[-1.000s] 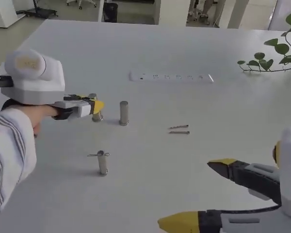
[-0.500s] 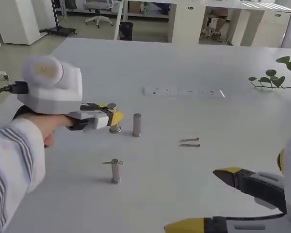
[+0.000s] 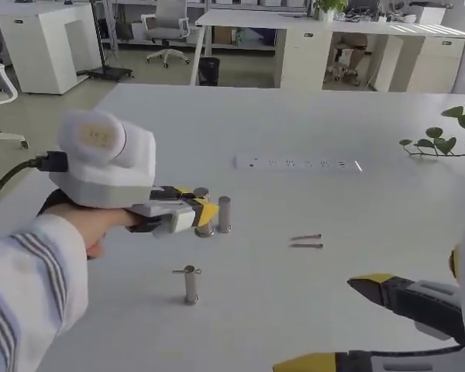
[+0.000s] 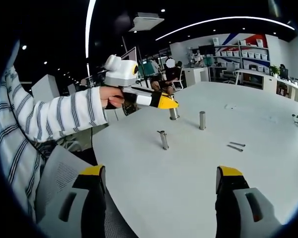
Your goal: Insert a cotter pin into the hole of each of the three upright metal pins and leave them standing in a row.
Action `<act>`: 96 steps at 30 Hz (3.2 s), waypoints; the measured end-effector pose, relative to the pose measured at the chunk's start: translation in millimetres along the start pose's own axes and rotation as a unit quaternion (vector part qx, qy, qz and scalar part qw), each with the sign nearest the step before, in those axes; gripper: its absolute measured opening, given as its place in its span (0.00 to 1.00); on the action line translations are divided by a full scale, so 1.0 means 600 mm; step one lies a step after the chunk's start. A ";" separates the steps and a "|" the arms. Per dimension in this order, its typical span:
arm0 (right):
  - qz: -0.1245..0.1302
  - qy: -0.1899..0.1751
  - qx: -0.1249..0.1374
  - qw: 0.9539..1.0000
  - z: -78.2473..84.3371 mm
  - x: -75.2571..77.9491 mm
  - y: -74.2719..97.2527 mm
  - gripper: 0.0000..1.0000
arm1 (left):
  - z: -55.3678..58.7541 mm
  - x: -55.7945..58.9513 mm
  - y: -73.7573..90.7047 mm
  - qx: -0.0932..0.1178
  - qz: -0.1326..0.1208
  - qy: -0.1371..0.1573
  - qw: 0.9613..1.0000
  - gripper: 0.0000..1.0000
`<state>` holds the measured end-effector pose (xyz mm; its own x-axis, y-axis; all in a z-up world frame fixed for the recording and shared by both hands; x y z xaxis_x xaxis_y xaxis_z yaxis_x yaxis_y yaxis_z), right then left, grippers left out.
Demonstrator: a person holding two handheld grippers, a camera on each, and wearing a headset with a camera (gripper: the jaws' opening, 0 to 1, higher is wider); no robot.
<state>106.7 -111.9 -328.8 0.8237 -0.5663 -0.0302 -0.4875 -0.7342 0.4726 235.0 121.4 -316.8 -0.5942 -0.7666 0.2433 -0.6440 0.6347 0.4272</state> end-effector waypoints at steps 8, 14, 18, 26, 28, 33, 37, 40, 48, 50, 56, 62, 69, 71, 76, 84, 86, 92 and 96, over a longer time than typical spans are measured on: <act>0.005 0.005 0.000 1.000 -0.001 0.001 0.004 0.91 | 0.005 0.031 0.005 -0.003 0.018 -0.013 1.000 0.09; 0.008 0.003 -0.002 1.000 0.002 0.003 0.006 0.91 | 0.016 0.048 0.006 -0.005 0.028 -0.013 1.000 0.09; 0.009 0.002 -0.003 1.000 0.003 0.004 0.006 0.91 | 0.027 0.056 0.004 -0.008 0.036 -0.012 0.999 0.09; 0.011 -0.001 -0.002 1.000 0.005 0.004 0.007 0.91 | 0.053 0.069 -0.001 -0.021 0.047 -0.011 0.999 0.09; 0.011 -0.001 -0.004 1.000 0.007 0.004 0.007 0.91 | 0.057 0.071 -0.002 -0.023 0.048 -0.012 0.999 0.09; 0.011 -0.002 -0.006 1.000 0.008 0.005 0.006 0.91 | 0.065 0.079 -0.004 -0.027 0.053 -0.020 0.998 0.09; 0.012 -0.004 -0.007 1.000 0.010 0.005 0.007 0.91 | 0.071 0.084 -0.006 -0.029 0.060 -0.020 0.998 0.09; 0.013 -0.005 -0.009 1.000 0.012 0.005 0.007 0.91 | 0.078 0.089 -0.009 -0.031 0.062 -0.019 0.997 0.09; 0.014 -0.006 -0.013 1.000 0.014 0.005 0.007 0.91 | 0.098 0.099 -0.013 -0.043 0.065 -0.022 0.997 0.09; 0.014 -0.007 -0.015 1.000 0.015 0.005 0.007 0.91 | 0.100 0.100 -0.014 -0.045 0.067 -0.022 0.997 0.09; 0.015 -0.009 -0.019 1.000 0.018 0.004 0.006 0.91 | 0.113 0.107 -0.021 -0.049 0.072 -0.015 0.996 0.09; 0.015 -0.011 -0.022 1.000 0.020 0.005 0.005 0.91 | 0.129 0.112 -0.026 -0.058 0.075 -0.017 0.995 0.09; 0.015 -0.015 -0.024 0.999 0.022 0.006 0.003 0.91 | 0.145 0.115 -0.031 -0.073 0.075 -0.027 0.994 0.09; 0.015 -0.016 -0.025 0.999 0.023 0.006 0.002 0.91 | 0.149 0.116 -0.032 -0.074 0.076 -0.028 0.994 0.09; 0.017 -0.019 -0.027 0.999 0.025 0.008 0.002 0.90 | 0.155 0.116 -0.033 -0.074 0.074 -0.025 0.994 0.09; 0.018 -0.016 -0.031 0.999 0.025 0.009 0.004 0.90 | 0.162 0.117 -0.037 -0.078 0.075 -0.028 0.994 0.09; 0.019 -0.015 -0.031 0.999 0.025 0.010 0.005 0.90 | 0.164 0.118 -0.037 -0.078 0.075 -0.029 0.994 0.09; 0.021 -0.013 -0.032 0.999 0.023 0.009 0.006 0.90 | 0.168 0.117 -0.039 -0.077 0.074 -0.029 0.994 0.09; 0.022 -0.014 -0.033 0.999 0.025 0.007 0.006 0.90 | 0.171 0.117 -0.039 -0.075 0.072 -0.027 0.994 0.09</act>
<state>104.1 -122.9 -340.3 0.7927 -0.6087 -0.0326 -0.5022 -0.6824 0.5311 159.0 62.9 -399.3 -0.7036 -0.6591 0.2657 -0.4731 0.7134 0.5169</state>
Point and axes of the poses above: the centre of the closed fingertips' face, and the gripper's own axes: y roughly backward along the fingers, x roughly to its right, z roughly out of its underside, the point moved 10 cm from there along y, roughly backward along the fingers, and after that the axes turned 11 degrees about y, right-handed, at the moved point
